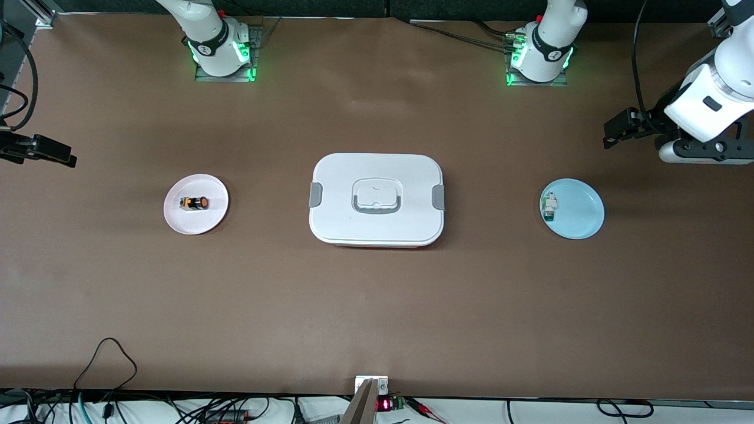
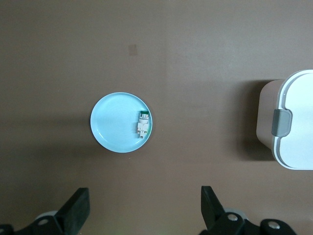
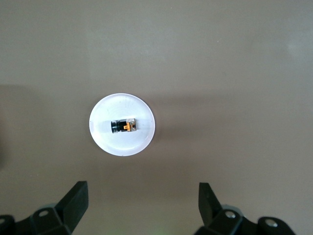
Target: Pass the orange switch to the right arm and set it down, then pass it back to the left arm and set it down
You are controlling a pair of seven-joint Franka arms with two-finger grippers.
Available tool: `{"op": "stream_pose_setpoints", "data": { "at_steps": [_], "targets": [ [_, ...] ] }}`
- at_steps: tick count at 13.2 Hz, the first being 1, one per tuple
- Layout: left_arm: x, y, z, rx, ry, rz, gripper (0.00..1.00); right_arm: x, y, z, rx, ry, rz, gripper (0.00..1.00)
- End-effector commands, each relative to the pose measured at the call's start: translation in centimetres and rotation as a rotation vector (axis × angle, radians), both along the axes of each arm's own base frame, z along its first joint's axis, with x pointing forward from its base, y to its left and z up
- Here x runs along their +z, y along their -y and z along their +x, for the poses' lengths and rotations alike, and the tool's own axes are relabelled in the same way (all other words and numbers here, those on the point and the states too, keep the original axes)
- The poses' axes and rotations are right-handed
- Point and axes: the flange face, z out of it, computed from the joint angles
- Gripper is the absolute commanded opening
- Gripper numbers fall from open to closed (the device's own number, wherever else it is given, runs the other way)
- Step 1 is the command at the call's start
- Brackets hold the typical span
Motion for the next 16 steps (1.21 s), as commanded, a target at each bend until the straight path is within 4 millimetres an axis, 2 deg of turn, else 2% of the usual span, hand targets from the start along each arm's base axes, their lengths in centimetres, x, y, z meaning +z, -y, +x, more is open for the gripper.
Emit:
{"op": "stream_pose_setpoints", "data": {
  "at_steps": [1,5,8,11,13,14,16],
  "targets": [
    [0.4,-0.1,0.3,-0.004,-0.001,0.017,1.0,-0.6,-0.4,-2.9,-0.004,0.046,-0.013,1.0],
    [0.4,-0.1,0.3,-0.004,-0.001,0.016,1.0,0.0,-0.8,-4.2,-0.008,0.004,0.0,1.0],
    [0.4,-0.1,0.3,-0.002,-0.001,0.016,1.0,1.2,-1.1,-4.4,-0.004,0.021,0.0,1.0],
    [0.3,0.0,0.4,-0.004,-0.002,0.016,1.0,1.4,-1.5,-4.3,-0.109,0.031,-0.005,1.0],
    [0.3,0.0,0.4,-0.014,-0.002,0.015,1.0,1.3,-1.3,-4.4,-0.037,-0.001,0.001,1.0],
    [0.3,0.0,0.4,-0.014,-0.001,0.015,1.0,2.1,-1.3,-4.2,0.022,0.001,0.01,1.0],
    [0.1,0.0,0.5,-0.016,-0.004,0.015,1.0,2.2,-1.4,-4.2,0.015,0.0,0.009,1.0]
  ]
}}
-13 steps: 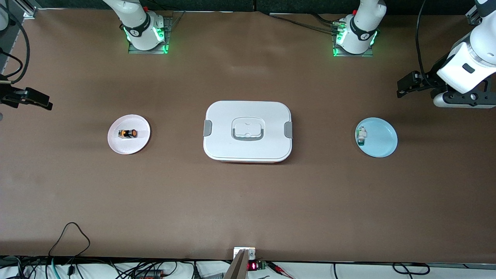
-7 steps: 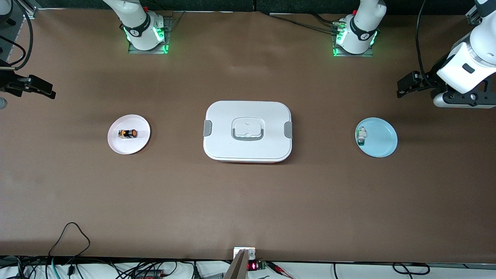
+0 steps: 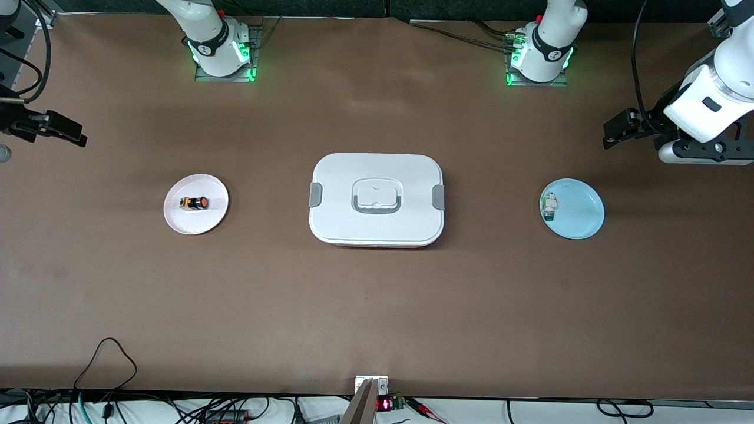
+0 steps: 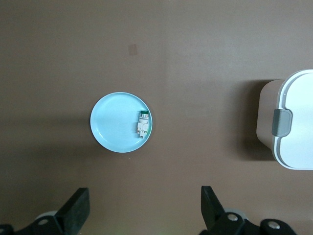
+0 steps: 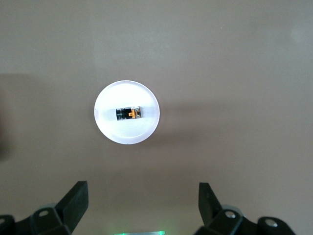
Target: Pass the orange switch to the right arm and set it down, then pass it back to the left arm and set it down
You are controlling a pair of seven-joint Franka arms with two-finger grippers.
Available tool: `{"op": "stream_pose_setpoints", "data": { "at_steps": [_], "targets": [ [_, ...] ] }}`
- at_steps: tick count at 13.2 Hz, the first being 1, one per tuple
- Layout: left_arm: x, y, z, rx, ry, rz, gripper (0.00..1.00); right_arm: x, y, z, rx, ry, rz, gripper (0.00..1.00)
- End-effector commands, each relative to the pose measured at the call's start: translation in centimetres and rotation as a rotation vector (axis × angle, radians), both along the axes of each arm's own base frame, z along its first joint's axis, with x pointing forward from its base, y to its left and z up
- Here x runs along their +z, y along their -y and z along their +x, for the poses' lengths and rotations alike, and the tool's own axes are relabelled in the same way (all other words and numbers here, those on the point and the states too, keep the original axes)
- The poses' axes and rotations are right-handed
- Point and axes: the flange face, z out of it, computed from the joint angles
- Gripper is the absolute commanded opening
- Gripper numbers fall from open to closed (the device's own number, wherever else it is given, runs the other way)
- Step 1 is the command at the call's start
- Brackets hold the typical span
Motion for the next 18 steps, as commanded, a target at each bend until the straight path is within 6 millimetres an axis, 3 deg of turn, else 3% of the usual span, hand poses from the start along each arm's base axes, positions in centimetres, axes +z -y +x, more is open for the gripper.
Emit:
{"op": "stream_pose_setpoints", "data": {
  "at_steps": [1,4,7,18],
  "targets": [
    [0.18,-0.12,0.49,-0.014,-0.002,0.013,1.0,0.82,-0.4,-0.06,0.021,-0.005,0.004,1.0],
    [0.16,-0.12,0.54,-0.006,-0.002,0.014,1.0,0.88,-0.51,0.35,-0.043,0.02,0.017,1.0],
    [0.25,-0.12,0.5,-0.006,-0.001,0.014,1.0,0.84,0.07,0.31,-0.039,0.017,0.018,1.0],
    [0.22,0.39,0.41,-0.009,-0.004,0.014,1.0,0.81,-0.7,0.03,-0.025,-0.011,0.02,1.0]
  ]
}}
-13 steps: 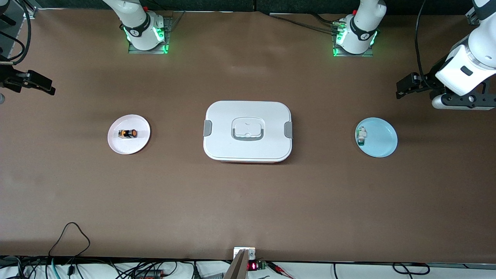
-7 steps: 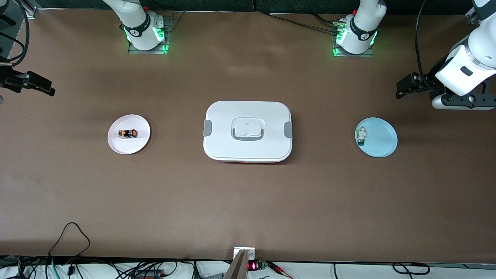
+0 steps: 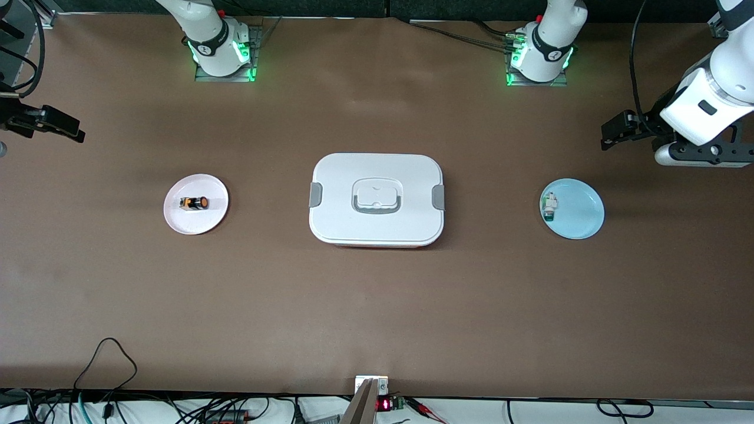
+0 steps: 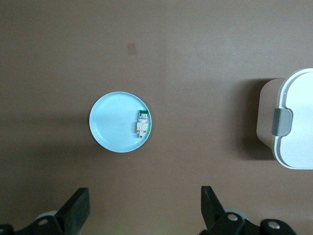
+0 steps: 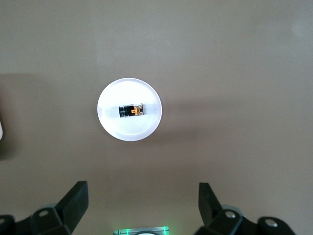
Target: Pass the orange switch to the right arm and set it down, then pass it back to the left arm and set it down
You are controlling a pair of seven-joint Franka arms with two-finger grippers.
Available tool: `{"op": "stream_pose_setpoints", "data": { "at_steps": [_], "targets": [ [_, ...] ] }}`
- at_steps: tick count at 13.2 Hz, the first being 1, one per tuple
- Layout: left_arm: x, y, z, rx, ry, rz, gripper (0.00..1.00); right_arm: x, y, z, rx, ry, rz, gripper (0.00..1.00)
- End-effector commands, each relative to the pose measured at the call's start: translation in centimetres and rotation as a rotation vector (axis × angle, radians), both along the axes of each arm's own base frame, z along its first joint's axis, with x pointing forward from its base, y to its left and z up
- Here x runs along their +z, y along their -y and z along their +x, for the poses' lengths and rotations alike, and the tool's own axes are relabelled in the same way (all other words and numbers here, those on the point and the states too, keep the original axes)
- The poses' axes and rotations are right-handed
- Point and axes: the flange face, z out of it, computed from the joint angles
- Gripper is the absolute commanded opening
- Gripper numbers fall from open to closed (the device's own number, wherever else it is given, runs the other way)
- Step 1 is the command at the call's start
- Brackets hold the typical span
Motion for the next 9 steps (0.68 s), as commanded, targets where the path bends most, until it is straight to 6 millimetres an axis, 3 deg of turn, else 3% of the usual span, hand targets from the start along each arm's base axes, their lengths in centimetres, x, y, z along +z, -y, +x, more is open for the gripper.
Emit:
{"op": "stream_pose_setpoints", "data": {
  "at_steps": [1,9],
  "targets": [
    [0.5,0.2,0.2,-0.006,0.002,0.016,1.0,-0.1,-0.7,0.3,0.003,-0.008,0.012,1.0],
    [0.5,0.1,0.2,-0.01,0.002,0.015,1.0,-4.1,-1.1,2.6,0.052,-0.048,0.02,1.0]
  ]
}}
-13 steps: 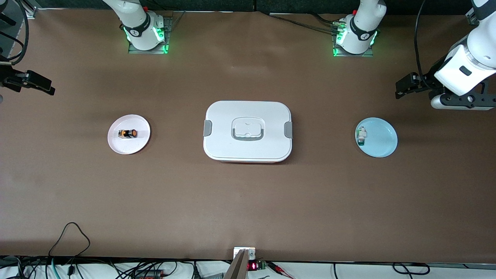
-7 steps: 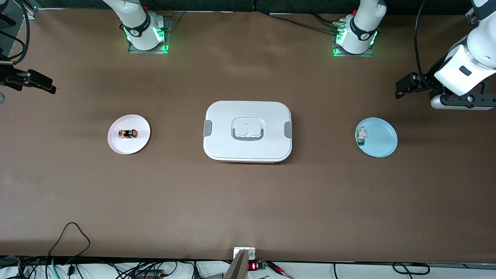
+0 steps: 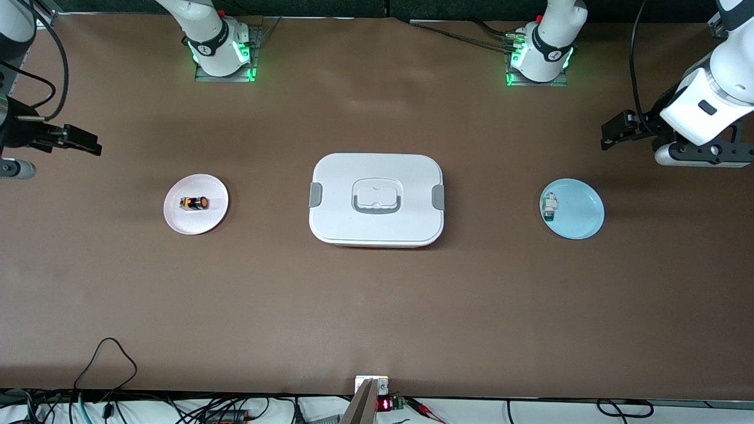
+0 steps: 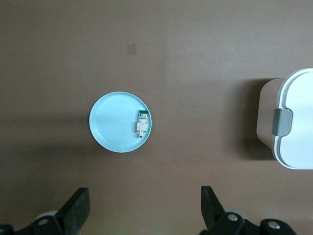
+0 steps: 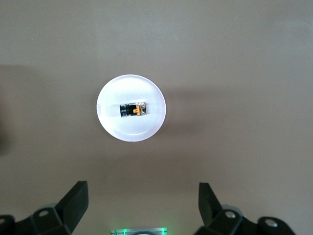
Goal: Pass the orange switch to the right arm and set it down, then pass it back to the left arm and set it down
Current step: 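Lower the right gripper back onto the switch on the white plate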
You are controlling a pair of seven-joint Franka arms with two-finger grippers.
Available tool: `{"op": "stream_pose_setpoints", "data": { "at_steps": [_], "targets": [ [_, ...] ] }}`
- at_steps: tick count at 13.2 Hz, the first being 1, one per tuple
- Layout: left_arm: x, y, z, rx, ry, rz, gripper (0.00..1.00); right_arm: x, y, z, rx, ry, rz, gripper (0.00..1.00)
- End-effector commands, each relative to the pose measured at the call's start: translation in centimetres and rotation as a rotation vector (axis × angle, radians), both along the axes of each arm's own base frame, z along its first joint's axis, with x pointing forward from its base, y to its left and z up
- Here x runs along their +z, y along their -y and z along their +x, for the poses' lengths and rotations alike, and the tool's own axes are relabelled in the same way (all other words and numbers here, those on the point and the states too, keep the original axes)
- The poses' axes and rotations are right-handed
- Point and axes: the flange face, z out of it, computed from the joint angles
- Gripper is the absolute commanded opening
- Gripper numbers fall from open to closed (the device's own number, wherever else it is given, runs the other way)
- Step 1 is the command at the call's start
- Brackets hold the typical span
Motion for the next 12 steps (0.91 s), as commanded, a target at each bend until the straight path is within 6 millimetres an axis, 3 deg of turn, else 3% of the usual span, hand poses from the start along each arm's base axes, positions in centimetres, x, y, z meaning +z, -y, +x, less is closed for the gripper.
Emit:
{"op": "stream_pose_setpoints", "data": {
  "at_steps": [1,9,12],
  "targets": [
    [0.5,0.1,0.2,-0.009,0.002,0.015,1.0,-0.3,-0.5,0.4,0.011,-0.004,0.016,1.0],
    [0.5,0.2,0.2,-0.012,0.002,0.014,1.0,-7.8,-1.2,4.2,0.011,-0.029,0.079,1.0],
    [0.5,0.1,0.2,-0.012,0.002,0.014,1.0,-12.1,-1.4,4.8,0.011,-0.041,0.082,1.0]
  ]
}}
